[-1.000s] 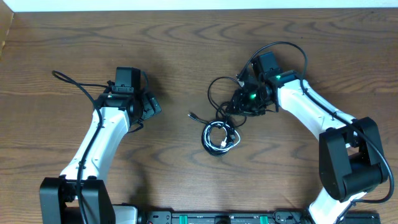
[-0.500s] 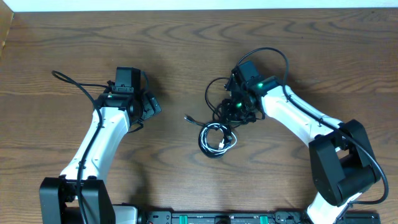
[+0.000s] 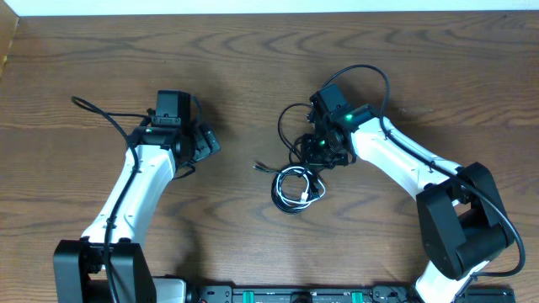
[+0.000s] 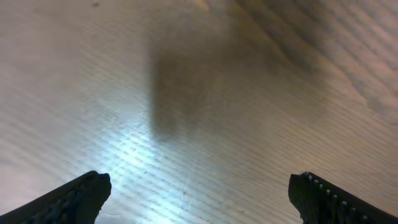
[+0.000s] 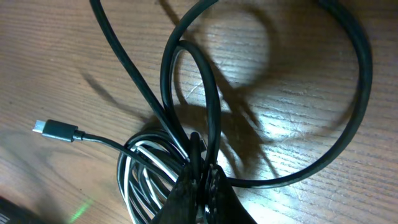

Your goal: Untangle cables

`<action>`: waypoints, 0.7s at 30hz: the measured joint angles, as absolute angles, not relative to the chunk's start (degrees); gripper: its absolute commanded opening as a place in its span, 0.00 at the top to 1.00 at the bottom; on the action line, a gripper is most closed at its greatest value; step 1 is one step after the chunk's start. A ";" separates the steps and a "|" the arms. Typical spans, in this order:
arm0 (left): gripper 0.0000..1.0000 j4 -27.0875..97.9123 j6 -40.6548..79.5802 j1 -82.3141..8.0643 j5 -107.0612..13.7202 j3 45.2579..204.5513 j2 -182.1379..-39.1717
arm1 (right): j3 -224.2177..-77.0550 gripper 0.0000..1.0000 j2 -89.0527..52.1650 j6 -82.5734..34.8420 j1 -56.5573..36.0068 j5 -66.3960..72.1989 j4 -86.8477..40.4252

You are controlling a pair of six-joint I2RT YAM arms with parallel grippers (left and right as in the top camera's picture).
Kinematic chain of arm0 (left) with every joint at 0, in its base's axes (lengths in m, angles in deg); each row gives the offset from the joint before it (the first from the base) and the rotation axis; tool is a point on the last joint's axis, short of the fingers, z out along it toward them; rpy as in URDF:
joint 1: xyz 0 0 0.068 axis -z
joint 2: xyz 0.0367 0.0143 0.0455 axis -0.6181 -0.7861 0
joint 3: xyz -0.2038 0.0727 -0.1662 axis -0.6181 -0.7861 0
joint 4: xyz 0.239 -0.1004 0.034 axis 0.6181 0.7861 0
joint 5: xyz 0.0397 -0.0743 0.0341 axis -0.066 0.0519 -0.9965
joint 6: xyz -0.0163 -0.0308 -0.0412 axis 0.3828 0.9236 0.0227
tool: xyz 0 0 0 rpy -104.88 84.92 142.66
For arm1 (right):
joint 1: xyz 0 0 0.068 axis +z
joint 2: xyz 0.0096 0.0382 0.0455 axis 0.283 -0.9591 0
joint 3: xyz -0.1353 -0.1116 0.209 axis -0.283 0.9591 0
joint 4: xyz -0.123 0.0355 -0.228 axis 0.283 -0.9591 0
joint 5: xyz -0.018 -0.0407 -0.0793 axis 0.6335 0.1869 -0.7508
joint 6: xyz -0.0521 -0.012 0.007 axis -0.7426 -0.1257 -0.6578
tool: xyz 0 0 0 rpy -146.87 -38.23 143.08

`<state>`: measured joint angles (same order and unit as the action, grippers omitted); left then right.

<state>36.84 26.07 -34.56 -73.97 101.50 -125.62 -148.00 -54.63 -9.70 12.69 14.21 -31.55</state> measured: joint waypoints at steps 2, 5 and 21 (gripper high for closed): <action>0.02 35.99 24.39 -34.56 -71.28 101.50 -125.59 | -148.00 0.99 -54.63 -9.70 12.69 14.08 -31.33; 0.02 34.61 20.22 -34.56 -65.38 101.50 -125.59 | -148.00 0.99 -54.63 -9.70 12.69 13.93 -31.20; 0.02 47.60 4.37 -33.94 -47.96 100.29 -125.59 | -147.98 0.99 -54.63 -9.70 12.69 13.80 -31.07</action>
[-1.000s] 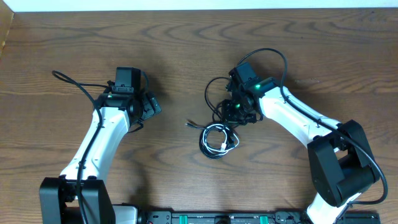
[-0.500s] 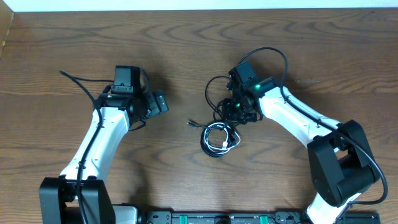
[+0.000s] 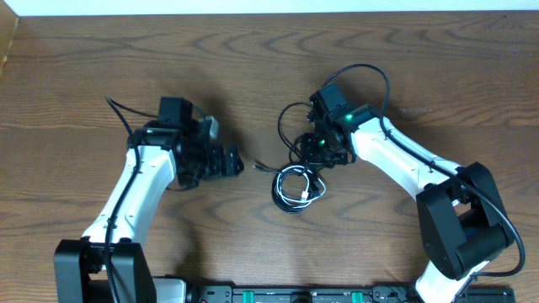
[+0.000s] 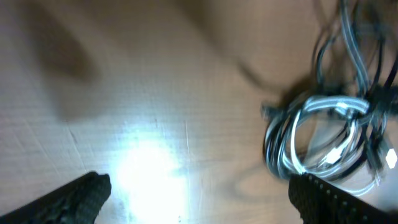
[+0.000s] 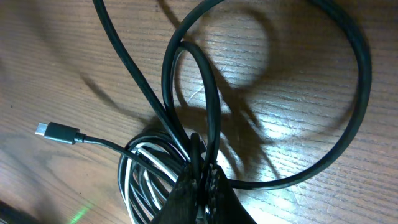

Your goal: Untangle cables

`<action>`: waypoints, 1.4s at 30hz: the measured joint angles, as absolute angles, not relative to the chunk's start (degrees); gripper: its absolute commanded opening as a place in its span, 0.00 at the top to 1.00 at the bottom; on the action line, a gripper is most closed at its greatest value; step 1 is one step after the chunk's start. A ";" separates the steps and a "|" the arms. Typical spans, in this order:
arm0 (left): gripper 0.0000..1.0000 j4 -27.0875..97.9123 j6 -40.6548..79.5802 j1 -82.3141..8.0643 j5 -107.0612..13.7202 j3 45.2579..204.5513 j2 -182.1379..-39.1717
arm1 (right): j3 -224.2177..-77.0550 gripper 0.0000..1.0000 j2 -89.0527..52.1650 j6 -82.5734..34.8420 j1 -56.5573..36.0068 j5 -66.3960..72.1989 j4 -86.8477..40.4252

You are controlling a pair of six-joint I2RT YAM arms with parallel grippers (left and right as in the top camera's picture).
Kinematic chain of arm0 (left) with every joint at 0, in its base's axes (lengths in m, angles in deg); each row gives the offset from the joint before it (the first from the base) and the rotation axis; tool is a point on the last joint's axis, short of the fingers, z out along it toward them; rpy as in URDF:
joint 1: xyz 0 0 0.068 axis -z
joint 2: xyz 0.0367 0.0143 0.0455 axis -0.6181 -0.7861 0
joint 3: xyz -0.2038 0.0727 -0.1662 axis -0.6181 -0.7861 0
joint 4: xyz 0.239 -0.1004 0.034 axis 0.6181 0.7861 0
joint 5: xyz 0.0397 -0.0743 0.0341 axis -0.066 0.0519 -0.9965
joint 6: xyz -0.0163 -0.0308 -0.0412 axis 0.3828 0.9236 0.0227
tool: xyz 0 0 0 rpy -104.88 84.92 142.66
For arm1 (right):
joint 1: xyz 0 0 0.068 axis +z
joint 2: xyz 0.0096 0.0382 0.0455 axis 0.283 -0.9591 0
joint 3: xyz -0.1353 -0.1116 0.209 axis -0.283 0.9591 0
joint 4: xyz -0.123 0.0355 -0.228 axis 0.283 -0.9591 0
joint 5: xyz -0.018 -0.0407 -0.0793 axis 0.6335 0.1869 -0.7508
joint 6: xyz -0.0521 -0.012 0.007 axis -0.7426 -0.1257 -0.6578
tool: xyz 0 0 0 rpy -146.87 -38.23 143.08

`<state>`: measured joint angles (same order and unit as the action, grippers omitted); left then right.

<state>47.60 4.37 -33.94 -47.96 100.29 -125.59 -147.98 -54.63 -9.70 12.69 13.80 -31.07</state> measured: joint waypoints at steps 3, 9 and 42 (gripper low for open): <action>0.02 47.95 2.75 -32.50 -44.66 97.06 -125.59 | -147.98 0.99 -54.63 -9.70 12.69 13.69 -31.05; 0.02 42.35 4.52 -28.41 -40.75 89.78 -125.62 | -147.98 0.96 -54.63 -9.70 12.69 13.49 -31.27; 0.32 21.24 37.44 -8.22 -60.96 87.40 -128.72 | -147.98 0.81 -54.63 -9.27 13.82 10.43 -30.19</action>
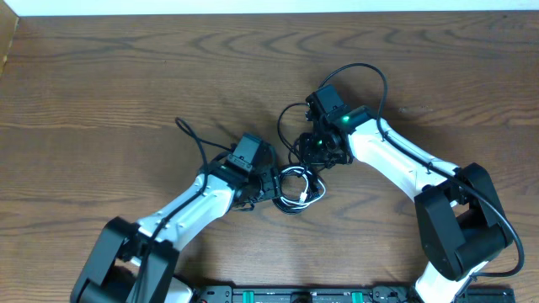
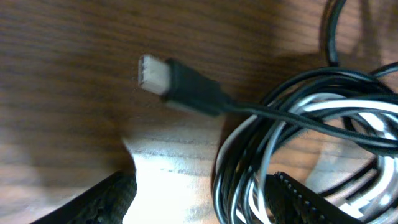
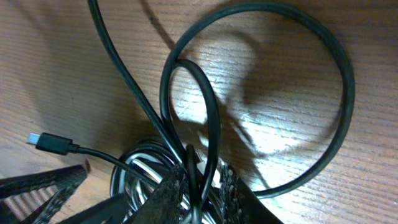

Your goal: Untangle cables

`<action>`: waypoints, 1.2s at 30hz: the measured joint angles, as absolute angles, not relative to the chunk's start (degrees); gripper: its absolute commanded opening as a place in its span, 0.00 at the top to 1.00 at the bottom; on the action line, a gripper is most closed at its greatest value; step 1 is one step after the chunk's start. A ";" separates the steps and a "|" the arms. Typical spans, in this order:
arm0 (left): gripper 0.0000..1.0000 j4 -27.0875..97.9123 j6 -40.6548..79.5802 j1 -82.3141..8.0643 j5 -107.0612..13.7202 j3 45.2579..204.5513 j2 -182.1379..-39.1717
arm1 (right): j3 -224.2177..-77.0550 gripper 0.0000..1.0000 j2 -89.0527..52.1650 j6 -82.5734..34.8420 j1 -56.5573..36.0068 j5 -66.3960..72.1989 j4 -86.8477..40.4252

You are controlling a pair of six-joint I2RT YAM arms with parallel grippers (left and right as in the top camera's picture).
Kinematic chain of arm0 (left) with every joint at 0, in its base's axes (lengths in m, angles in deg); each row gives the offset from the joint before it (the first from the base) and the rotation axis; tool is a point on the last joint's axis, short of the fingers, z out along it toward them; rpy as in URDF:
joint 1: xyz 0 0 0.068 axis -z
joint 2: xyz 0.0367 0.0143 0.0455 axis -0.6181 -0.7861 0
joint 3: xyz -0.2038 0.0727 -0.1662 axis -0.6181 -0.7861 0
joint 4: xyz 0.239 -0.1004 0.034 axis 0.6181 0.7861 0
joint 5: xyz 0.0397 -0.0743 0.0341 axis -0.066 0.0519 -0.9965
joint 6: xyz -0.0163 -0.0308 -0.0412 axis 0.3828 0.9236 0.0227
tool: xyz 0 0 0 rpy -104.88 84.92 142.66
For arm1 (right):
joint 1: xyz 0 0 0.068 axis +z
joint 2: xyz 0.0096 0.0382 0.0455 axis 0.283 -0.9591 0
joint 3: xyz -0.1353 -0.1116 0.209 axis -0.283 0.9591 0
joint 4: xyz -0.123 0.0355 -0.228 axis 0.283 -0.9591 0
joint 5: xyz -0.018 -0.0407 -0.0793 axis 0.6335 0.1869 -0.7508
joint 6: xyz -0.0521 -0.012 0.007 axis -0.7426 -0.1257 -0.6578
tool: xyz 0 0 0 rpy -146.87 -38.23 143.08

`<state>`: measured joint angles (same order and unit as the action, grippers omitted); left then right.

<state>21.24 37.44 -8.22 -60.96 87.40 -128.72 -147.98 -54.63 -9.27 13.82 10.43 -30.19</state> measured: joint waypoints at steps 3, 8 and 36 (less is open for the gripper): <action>0.43 20.34 38.42 -7.93 -61.36 88.05 -129.83 | -147.98 0.86 -54.63 -9.24 13.82 10.41 -30.43; 0.54 20.01 38.95 -7.93 -61.36 89.50 -131.87 | -147.98 0.83 -54.63 -8.83 13.82 10.26 -30.43; 0.92 8.50 31.12 -7.63 -61.21 88.88 -134.82 | -147.98 0.57 -54.63 -8.46 13.76 9.32 -29.41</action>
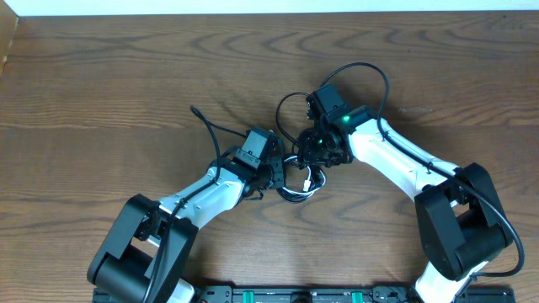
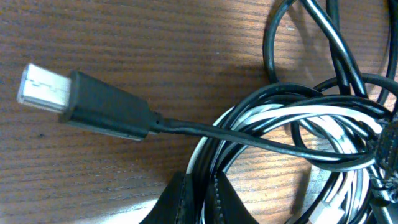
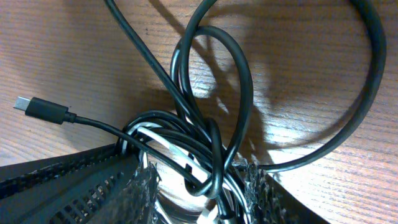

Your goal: Untangle cables

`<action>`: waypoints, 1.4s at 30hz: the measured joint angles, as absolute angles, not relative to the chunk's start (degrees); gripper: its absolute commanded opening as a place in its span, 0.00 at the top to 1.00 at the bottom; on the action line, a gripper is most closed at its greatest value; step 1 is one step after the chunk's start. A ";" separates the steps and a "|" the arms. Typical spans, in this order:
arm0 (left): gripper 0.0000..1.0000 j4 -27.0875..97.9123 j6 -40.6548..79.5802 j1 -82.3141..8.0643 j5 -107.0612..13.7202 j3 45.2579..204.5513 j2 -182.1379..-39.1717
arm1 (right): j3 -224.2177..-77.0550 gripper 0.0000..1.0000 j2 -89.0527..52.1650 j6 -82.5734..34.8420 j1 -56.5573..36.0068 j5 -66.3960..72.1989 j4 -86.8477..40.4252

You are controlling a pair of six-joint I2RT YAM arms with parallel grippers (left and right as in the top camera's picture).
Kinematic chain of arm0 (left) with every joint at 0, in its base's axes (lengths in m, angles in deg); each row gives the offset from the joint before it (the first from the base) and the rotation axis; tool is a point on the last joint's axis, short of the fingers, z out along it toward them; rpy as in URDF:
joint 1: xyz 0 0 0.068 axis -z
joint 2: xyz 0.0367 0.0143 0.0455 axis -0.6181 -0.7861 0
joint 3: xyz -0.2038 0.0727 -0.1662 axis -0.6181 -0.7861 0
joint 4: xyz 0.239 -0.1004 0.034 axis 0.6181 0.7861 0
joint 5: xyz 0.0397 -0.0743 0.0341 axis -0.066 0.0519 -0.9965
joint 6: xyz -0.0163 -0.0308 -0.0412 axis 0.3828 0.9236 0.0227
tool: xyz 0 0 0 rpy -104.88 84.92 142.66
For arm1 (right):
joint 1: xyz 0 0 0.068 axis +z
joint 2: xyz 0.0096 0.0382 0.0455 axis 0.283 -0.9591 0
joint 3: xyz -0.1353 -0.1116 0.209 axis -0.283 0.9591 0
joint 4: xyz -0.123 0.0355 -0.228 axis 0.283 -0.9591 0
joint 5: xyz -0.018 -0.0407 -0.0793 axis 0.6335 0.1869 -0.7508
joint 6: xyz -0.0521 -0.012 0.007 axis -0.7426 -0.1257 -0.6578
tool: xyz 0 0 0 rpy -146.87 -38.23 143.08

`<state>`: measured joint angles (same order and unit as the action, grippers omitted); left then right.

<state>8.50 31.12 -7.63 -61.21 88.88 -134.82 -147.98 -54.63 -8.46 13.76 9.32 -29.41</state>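
A tangle of black and white cables [image 1: 296, 188] lies mid-table between both arms. In the left wrist view my left gripper [image 2: 199, 200] is shut on the left side of the black-and-white coil [image 2: 292, 118], with a black USB plug [image 2: 93, 106] lying free to the left. In the right wrist view my right gripper [image 3: 199, 198] stands open astride the same coil, one finger [image 3: 138, 190] on each side. A black loop [image 3: 244, 68] rises from the knot, and the plug [image 3: 40, 109] lies at the left. Overhead, the left gripper [image 1: 275, 172] and right gripper [image 1: 313, 156] almost touch.
The brown wooden table [image 1: 101, 67] stretches bare to the left and back. A thin black loop [image 1: 281, 114] stands off the tangle towards the back. A dark rail [image 1: 295, 295] runs along the front edge. The right arm's own lead [image 1: 375, 71] arcs above its wrist.
My left gripper, open beside the coil's left edge, is now shut on the coil. My right gripper's jaws have opened wide, letting go of the black strand. The tangle sits slightly farther back.
At first my left gripper was open far to the left and my right gripper was shut on a black strand at the knot. The left arm then stood closer, later at the coil with the plug in view. Now the left holds the coil and the right is open.
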 measured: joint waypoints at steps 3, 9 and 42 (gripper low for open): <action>0.92 8.65 31.10 -7.63 -61.18 88.88 -134.82 | -147.98 0.58 -54.63 -8.43 13.69 9.34 -29.39; 0.92 8.52 30.97 -7.65 -61.18 88.88 -134.82 | -147.98 0.53 -54.63 -7.80 12.12 11.87 -29.43; 0.92 8.52 30.97 -7.69 -61.14 88.88 -134.82 | -147.98 0.78 -54.63 -3.32 13.25 6.45 -31.37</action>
<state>8.52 30.97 -7.69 -61.14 88.88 -134.82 -147.98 -54.63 -3.32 13.25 6.45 -31.37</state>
